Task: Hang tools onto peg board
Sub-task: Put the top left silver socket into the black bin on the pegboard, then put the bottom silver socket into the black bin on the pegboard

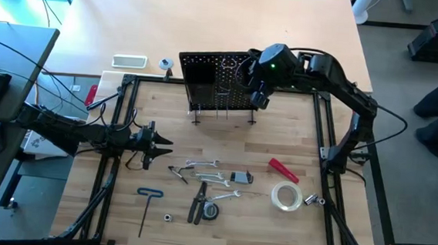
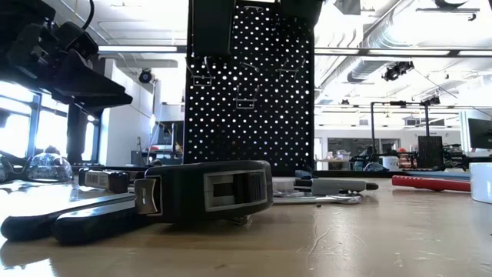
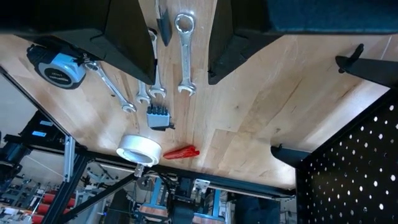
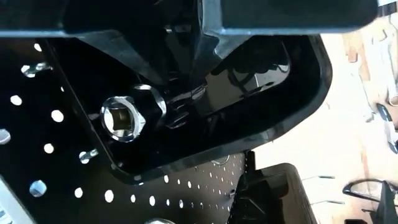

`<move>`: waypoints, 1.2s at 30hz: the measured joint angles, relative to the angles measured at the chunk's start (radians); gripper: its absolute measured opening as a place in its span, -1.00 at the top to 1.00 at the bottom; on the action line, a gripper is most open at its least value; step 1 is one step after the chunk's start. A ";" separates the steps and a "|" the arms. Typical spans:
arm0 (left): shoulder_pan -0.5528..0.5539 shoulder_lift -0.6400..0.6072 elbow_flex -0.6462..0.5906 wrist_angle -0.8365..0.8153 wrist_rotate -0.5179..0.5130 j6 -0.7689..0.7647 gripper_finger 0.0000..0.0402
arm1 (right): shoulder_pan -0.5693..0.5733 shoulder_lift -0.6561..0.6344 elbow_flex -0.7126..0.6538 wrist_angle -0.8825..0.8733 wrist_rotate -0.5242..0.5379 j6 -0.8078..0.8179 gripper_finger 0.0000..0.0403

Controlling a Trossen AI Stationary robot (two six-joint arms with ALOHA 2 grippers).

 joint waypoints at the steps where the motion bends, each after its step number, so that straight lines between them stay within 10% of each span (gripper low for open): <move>1: 0.000 0.000 0.000 0.000 0.000 0.000 0.32 | 0.000 0.001 0.000 0.003 0.004 -0.012 0.67; 24: 0.000 0.000 0.000 -0.001 0.004 0.009 0.32 | 0.069 -0.016 0.019 -0.019 0.134 -0.035 0.56; 36: -0.015 0.012 0.000 -0.075 0.263 -0.032 0.32 | 0.260 -0.057 0.115 -0.037 0.151 -0.018 0.25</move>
